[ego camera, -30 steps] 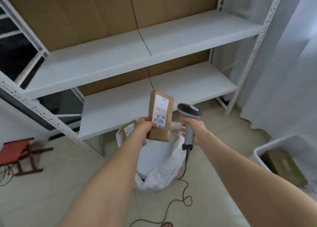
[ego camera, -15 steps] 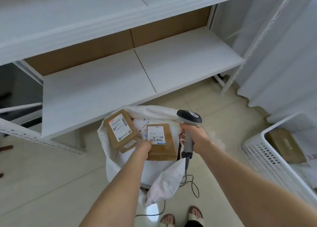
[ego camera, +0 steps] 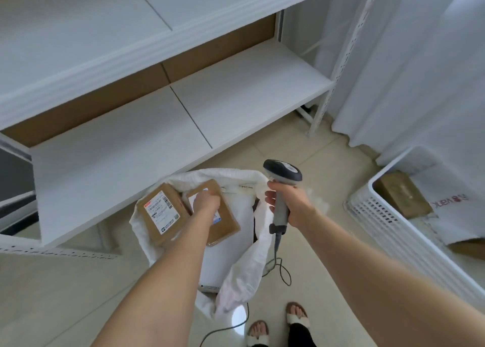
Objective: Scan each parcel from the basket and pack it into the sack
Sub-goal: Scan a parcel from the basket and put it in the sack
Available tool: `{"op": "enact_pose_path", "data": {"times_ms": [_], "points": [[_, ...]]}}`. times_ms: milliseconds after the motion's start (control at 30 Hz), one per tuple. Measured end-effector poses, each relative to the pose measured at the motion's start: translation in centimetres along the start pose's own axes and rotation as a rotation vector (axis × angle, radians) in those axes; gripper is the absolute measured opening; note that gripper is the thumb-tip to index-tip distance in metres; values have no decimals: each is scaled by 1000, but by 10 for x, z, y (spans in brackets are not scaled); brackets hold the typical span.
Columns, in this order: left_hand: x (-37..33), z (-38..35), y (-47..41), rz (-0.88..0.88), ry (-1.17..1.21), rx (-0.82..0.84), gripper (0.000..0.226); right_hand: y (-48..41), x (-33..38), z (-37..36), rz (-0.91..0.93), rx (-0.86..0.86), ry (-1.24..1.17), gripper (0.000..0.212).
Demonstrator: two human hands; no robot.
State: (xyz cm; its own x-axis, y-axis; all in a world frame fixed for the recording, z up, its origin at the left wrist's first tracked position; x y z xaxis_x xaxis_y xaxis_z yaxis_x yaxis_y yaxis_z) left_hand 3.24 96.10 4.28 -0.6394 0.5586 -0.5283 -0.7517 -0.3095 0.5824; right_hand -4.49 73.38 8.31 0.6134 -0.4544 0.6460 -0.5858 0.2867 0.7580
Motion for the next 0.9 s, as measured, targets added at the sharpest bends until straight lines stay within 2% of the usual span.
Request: {"op": "enact_pose_path", "data": {"times_ms": [167, 400, 533, 667, 900], "points": [[-106, -46, 70, -238, -128, 157, 35, 41, 44, 67, 69, -59, -148, 8], [-224, -156, 188, -484, -213, 235, 33, 66, 95, 216, 103, -223, -325, 13], [-276, -232, 257, -604, -227, 224, 30, 63, 107, 312, 86, -250, -506, 9], [-311, -313, 313, -651, -240, 246, 30, 54, 116, 405, 98, -266, -644, 26], [-345, -453, 379, -708, -333, 379, 31, 25, 107, 535, 1, -335, -761, 14]]}}
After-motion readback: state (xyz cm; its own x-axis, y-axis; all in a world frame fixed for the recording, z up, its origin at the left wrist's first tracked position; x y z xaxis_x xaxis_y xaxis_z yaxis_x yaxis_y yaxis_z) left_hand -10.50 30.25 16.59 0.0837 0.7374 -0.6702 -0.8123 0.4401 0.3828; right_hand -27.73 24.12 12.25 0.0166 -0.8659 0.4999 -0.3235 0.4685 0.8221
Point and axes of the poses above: each hand's wrist, its own y-axis away from the middle knuckle, its own z-axis out of the back of the hand, x = y × z, the point moved 9 cm from there along -y, towards the middle knuckle, and after that the axes turned 5 degrees about -x, right-handed, at the moved point
